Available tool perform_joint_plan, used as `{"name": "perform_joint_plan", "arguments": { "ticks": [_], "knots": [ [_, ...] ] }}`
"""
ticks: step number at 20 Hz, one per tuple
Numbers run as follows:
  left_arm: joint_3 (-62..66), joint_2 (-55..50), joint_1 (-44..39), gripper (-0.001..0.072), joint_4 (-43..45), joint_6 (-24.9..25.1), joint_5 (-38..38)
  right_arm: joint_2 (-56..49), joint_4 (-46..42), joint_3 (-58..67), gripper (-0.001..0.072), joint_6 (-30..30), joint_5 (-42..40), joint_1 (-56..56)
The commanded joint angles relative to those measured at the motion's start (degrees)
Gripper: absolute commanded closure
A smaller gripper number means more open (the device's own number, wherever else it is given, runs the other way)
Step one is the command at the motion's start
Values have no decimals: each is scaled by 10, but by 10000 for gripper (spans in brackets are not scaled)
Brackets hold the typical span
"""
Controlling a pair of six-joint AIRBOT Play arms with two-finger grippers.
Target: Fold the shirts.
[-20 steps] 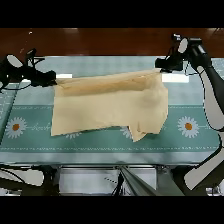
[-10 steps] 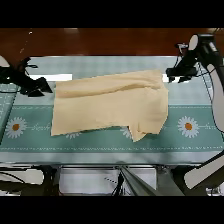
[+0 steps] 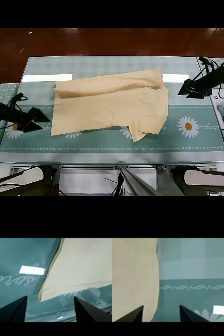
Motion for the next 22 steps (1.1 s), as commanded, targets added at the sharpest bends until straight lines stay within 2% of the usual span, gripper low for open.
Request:
{"name": "perform_joint_plan", "arguments": {
  "ticks": [1,7,11,12,13,14,17,22],
  "knots": [
    [-66,10,20,52,-24,38,15,54,72,-96,178,-49,-49,-31],
    [-69,-8,-44,65,-78,37,80,63,91,-115,180,-56,-51,-31],
    [-69,-71,-114,80,-105,29,92,63,120,-115,180,-56,-45,-31],
    [-69,-86,-125,331,-105,29,88,64,120,-115,180,-56,-40,-31],
    [-69,-95,-130,651,-105,29,86,66,119,-115,180,-58,-35,-31],
    [-69,-97,-130,687,-105,29,83,70,109,-115,181,-64,-23,-31],
    [-67,-88,-116,687,-105,31,83,103,67,-143,185,-68,-8,-31],
    [-67,-82,-108,687,-105,51,75,197,100,-314,176,-70,-74,-31]
  ]
}}
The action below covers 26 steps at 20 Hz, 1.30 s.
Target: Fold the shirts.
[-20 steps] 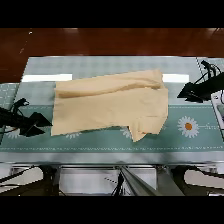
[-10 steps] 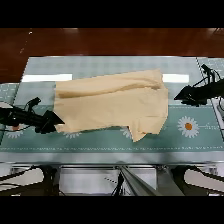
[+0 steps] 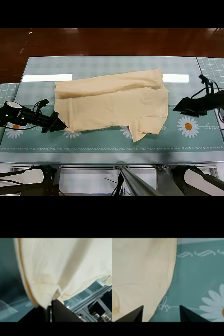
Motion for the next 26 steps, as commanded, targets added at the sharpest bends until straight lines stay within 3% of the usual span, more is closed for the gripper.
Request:
{"name": "perform_joint_plan", "arguments": {
  "ticks": [1,7,11,12,13,14,15,18,21,24,26],
  "knots": [
    [1,0,2,687,2,10,1,46,42,-106,176,-6,-41,0],
    [1,5,2,687,-23,25,-1,46,108,-177,190,-12,-151,39],
    [1,5,2,687,-57,44,-1,2,90,-179,190,73,-240,121],
    [1,5,2,687,-58,44,-1,-14,92,-179,236,75,-243,133],
    [1,5,2,687,-58,44,-1,-23,92,-179,388,75,-242,143],
    [1,5,2,687,-57,44,-1,-21,95,-178,598,75,-239,144],
    [3,5,2,687,-57,45,-2,-10,103,-175,674,75,-234,140],
    [35,17,2,688,-57,78,-12,64,106,-120,675,70,-230,115],
    [112,45,2,687,-71,79,-12,98,106,-26,675,71,-264,103],
    [196,59,-1,687,-116,78,9,48,108,42,675,73,-351,137],
    [236,58,-16,687,-130,77,63,-11,109,80,675,75,-407,156]
  ]
}}
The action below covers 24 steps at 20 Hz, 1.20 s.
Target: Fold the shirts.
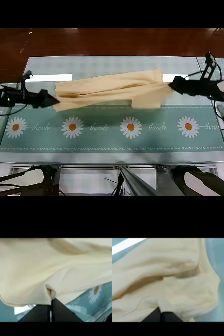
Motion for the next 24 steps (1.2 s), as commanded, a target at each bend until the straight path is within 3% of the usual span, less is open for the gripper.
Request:
{"name": "perform_joint_plan", "arguments": {
  "ticks": [1,5,9,13,16,17,19,20,21,24],
  "knots": [
    [72,7,-24,687,-31,2,91,-84,1,82,676,3,-106,28],
    [82,-14,-73,687,-31,2,241,-219,0,189,676,3,-166,51],
    [82,-64,-86,687,-31,3,320,-320,5,271,675,16,-172,54],
    [82,-117,-87,685,-31,3,307,-368,30,285,674,18,-166,53],
    [82,-134,-93,572,-31,3,287,-384,30,285,673,18,-152,53],
    [82,-136,-93,571,-31,3,277,-385,29,285,672,18,-149,53],
    [82,-136,-92,570,-22,3,246,-384,29,285,467,18,-133,53],
    [82,-136,-92,468,-12,2,226,-380,25,285,377,13,-116,49],
    [82,-136,-92,330,0,2,206,-372,10,285,340,2,-97,44],
    [82,-129,-92,324,35,2,138,-329,-110,285,334,-3,-51,20]
  ]
}}
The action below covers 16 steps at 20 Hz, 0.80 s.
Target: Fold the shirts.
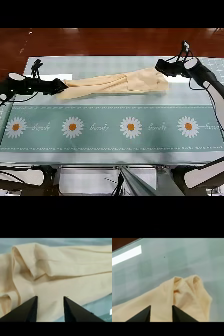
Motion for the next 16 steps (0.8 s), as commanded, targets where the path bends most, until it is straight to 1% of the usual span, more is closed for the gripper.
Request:
{"name": "perform_joint_plan", "arguments": {
  "ticks": [1,2,3,5,6,8,11,14,16],
  "knots": [
    [1,6,0,324,36,0,-87,42,-133,0,325,-4,59,-28],
    [1,12,0,324,39,-8,-99,55,-169,0,282,11,72,-44],
    [0,18,0,324,39,-23,-99,60,-187,1,213,36,87,-62],
    [1,32,0,327,38,-44,-96,54,-153,0,120,42,132,-98],
    [1,38,0,328,38,-45,-97,42,-111,0,110,26,157,-116],
    [1,45,-1,330,38,-45,-99,13,-7,0,108,-23,202,-142],
    [1,54,-2,334,14,-45,-108,-33,128,0,108,-81,232,-147],
    [1,56,-2,334,-37,-45,-113,-70,199,0,108,-95,232,-122],
    [1,56,-2,334,-60,-44,-111,-89,232,0,108,-102,232,-100]
  ]
}}
